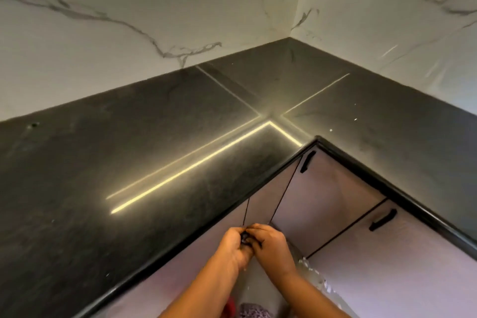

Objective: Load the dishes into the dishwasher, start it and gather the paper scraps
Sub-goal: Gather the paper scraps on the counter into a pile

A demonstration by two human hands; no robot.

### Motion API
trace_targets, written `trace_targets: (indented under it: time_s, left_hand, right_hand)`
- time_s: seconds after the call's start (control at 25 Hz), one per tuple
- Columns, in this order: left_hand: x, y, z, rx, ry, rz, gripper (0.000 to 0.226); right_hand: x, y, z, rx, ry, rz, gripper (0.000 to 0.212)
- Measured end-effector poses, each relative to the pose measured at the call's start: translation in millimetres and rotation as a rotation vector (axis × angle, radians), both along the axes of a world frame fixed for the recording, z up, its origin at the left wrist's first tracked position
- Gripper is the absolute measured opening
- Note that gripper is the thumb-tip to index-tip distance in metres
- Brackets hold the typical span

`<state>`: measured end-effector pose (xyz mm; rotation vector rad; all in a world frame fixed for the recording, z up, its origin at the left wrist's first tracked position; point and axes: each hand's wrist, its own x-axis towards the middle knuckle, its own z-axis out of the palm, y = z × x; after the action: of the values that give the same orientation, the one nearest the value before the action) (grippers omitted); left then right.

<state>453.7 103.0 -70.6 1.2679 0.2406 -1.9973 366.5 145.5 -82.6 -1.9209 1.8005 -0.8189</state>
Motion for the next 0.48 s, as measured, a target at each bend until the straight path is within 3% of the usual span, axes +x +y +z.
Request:
trace_targets:
  time_s: [0.28,0.48]
  left_hand:
    - [67.5,44.7,-66.0,0.100,-0.090,-0.079,0.023]
    - [85.6,63.0,-133.6,0.160,-0.128,-0.025,0.018]
  right_hand:
    - [59.6,39.9,-68.0,0.177,-0.054,0.074,0.032]
    - [76.5,46.9,-134.7,0.376,-0.163,-0.042,0.022]
